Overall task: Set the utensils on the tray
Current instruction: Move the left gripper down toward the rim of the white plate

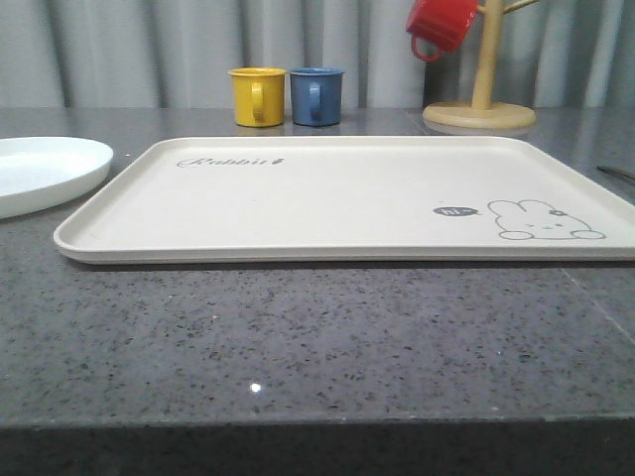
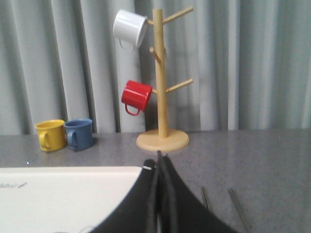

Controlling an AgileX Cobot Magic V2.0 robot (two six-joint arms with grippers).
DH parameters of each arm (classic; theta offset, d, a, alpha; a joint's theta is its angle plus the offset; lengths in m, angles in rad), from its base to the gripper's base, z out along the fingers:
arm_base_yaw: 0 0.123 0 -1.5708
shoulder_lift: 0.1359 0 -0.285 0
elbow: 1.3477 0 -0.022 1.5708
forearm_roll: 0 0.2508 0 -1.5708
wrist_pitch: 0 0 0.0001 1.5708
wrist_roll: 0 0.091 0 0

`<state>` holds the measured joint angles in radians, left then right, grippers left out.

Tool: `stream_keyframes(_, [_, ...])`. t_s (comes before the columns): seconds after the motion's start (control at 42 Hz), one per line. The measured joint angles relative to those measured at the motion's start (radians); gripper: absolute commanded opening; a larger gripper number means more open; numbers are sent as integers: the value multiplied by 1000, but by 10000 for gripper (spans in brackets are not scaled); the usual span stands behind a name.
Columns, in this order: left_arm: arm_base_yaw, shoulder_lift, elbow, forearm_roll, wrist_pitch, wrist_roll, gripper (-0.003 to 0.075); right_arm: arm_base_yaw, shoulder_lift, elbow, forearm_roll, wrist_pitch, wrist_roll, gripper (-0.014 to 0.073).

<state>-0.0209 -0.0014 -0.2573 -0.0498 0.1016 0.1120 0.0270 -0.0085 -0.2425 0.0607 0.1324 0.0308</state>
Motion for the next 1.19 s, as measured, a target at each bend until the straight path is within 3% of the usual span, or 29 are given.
stream_keyframes(0.143, [0,95,-238,0,202,0,-20,0,98,-199,0,152,0,-67])
stream_keyframes(0.309, [0,249,-405,0,357,0,-20,0,265,-364,0,335,0,-67])
stream_keyframes(0.5, [0,366,-428,0,411,0,-20,0,441,-411,0,445,0,-67])
stream_keyframes(0.809, [0,452,-428,-4,443,0,-11,0,621,-411,0,470,0,-64])
stream_keyframes(0.904, [0,480,-428,-4,483,0,100,0,661,-411,-2,477,-4,-20])
stream_keyframes(0.975, [0,506,-428,-4,510,0,263,0,691,-411,-2,484,-14,85])
stream_keyframes(1.07, [0,535,-428,-4,535,0,485,0,723,-411,-2,500,-31,298])
stream_keyframes(1.142, [0,553,-428,-4,537,0,557,0,741,-411,-2,509,-31,434])
stream_keyframes(1.189, [0,566,-428,-4,537,0,561,0,745,-411,-3,509,-36,487])
